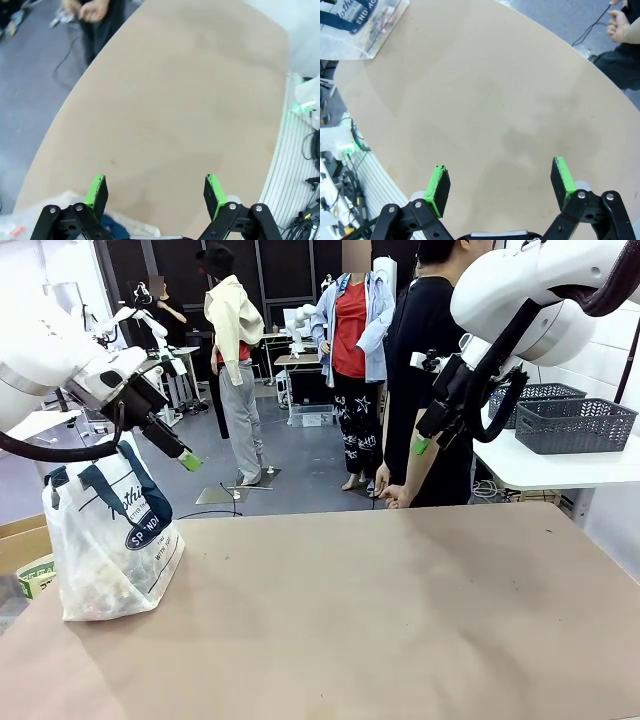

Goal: Transfer purchased items from the store into the shopping bag.
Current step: Move the Reusable shopping bag to the right side of the table.

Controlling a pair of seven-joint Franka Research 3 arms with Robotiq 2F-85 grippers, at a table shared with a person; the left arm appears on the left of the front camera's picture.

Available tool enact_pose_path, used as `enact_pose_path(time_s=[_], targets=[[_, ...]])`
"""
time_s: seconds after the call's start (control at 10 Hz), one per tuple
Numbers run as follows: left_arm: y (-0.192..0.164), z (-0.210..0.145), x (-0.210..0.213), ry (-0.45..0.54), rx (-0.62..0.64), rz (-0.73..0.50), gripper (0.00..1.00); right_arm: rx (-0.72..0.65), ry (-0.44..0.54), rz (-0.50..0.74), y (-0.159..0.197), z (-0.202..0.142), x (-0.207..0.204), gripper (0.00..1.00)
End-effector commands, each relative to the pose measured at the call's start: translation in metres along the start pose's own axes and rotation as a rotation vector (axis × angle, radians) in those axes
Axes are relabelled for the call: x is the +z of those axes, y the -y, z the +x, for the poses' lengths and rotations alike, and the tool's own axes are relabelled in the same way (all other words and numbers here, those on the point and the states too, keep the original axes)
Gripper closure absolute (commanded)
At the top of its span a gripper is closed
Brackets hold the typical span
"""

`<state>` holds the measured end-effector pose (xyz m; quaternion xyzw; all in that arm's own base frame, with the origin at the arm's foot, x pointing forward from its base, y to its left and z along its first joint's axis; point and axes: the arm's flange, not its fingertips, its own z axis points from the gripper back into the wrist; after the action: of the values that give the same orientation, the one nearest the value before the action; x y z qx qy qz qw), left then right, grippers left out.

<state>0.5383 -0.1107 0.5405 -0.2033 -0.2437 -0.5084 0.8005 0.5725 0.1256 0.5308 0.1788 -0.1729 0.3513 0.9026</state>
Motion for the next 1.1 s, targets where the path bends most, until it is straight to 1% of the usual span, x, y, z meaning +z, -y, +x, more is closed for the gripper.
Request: enact_pose_path(time_s=[0.0,0.1,0.2,0.4,0.5,1.0], targets=[[-0.009,0.001,-0.001,0.042,-0.023,-0.082,0.00,-0.005,-0.009,-0.023,0.000,0.001,-0.001,0.00],[-0.005,0.003,-0.005,0.066,-0.065,-0.087,0.00,-0.005,-0.009,-0.023,0.000,0.001,-0.001,0.00],[0.002,0.008,-0.004,0.063,-0.096,-0.068,0.00,-0.005,-0.009,-0.023,0.000,0.001,-0.001,0.00],[0.009,0.012,0.004,0.083,-0.084,-0.025,0.00,-0.005,-0.009,-0.023,0.000,0.001,-0.001,0.00],[0.005,0.010,-0.008,0.049,-0.064,-0.069,0.00,-0.005,-0.009,-0.023,0.000,0.001,-0.001,0.00],[0.005,0.010,-0.008,0.049,-0.064,-0.069,0.00,-0.005,-0.009,-0.023,0.000,0.001,-0.001,0.00]])
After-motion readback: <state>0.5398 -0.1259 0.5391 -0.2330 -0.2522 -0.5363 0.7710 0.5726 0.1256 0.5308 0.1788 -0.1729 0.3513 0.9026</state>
